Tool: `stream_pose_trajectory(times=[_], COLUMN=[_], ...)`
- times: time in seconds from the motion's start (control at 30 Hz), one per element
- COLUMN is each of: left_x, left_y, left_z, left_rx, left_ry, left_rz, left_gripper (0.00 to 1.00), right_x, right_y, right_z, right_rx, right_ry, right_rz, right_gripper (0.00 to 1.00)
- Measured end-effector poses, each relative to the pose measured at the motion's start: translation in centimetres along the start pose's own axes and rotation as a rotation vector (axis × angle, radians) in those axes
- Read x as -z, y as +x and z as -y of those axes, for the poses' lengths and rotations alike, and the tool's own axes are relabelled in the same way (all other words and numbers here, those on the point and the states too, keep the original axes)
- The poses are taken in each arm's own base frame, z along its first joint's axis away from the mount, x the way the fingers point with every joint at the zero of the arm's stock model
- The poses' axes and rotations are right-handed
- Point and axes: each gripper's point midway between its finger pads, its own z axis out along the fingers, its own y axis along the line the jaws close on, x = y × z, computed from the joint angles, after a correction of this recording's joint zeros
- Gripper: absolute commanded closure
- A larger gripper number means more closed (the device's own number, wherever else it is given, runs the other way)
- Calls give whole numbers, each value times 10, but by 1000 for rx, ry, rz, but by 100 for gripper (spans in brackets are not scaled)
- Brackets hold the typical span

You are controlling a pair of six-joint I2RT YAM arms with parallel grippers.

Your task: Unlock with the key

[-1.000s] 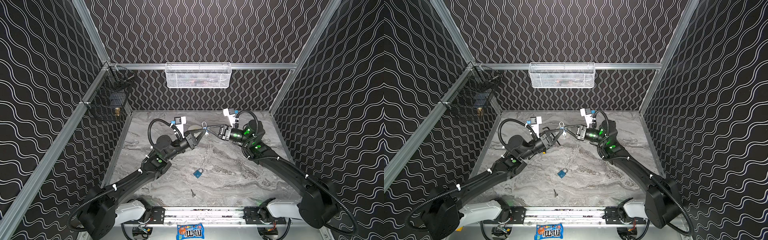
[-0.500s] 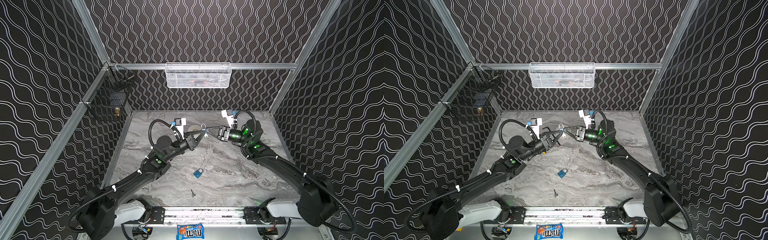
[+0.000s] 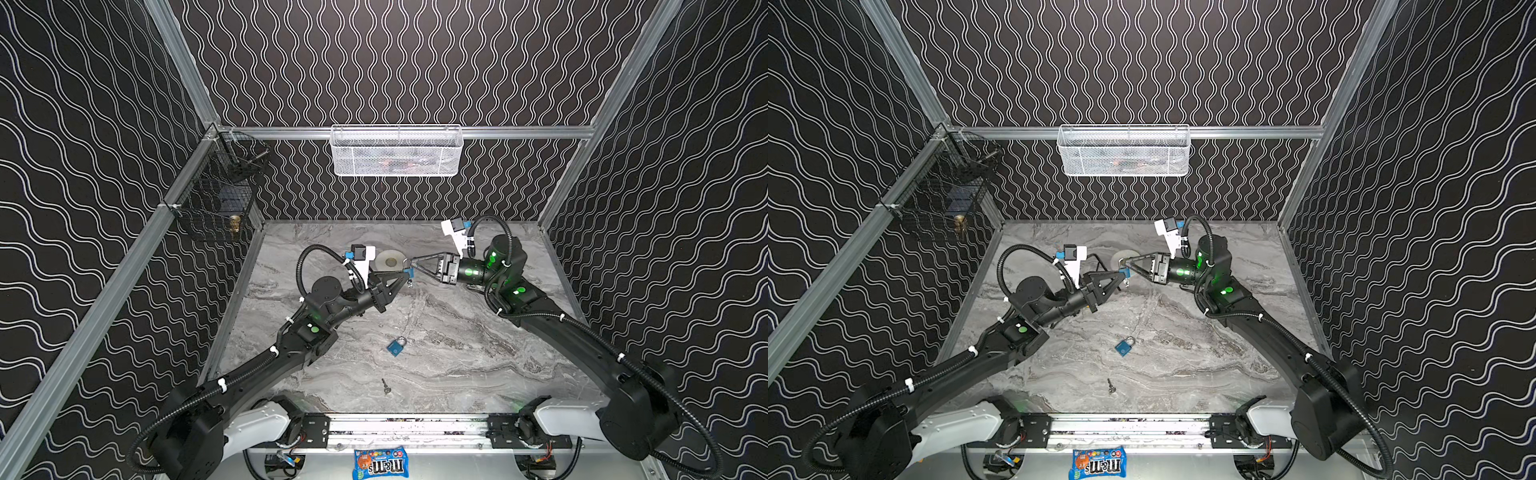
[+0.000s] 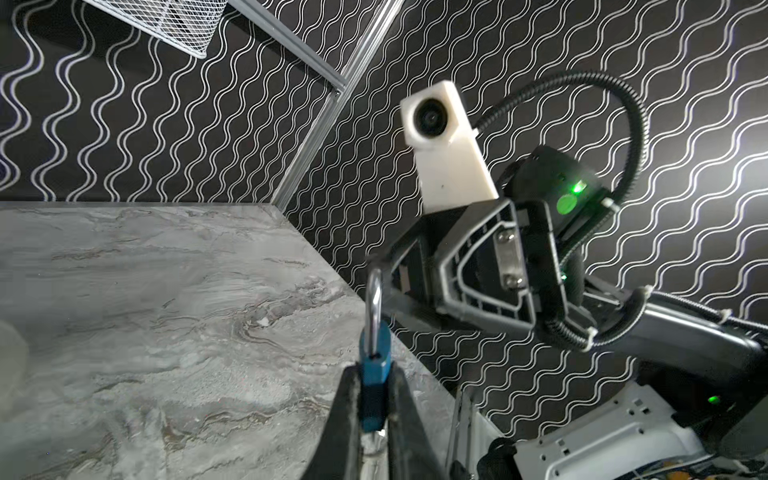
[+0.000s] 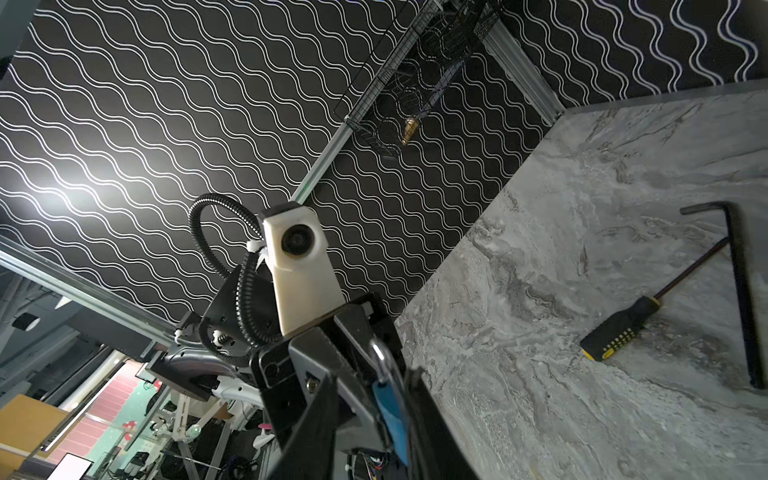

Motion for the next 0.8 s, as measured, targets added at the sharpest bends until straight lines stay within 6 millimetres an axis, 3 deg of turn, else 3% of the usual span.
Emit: stream_pose_trajectory(times=[0.27, 0.5, 0.8], left_x=[3, 4, 4], left_y=[14, 16, 19], left_z=[-5, 0, 0], left_rx=[-126, -184, -200], left_ry=[-20, 7, 12], left_rz=[-66, -82, -102], left_gripper=[100, 100, 100], right_x=[-2, -7, -9], right_y=[-8, 1, 10], right_z=[-4, 14, 25], right_rx=[84, 93, 99], right_ry=[42, 99, 120], right_rz=[-53, -135, -178], right_gripper=[61, 60, 70])
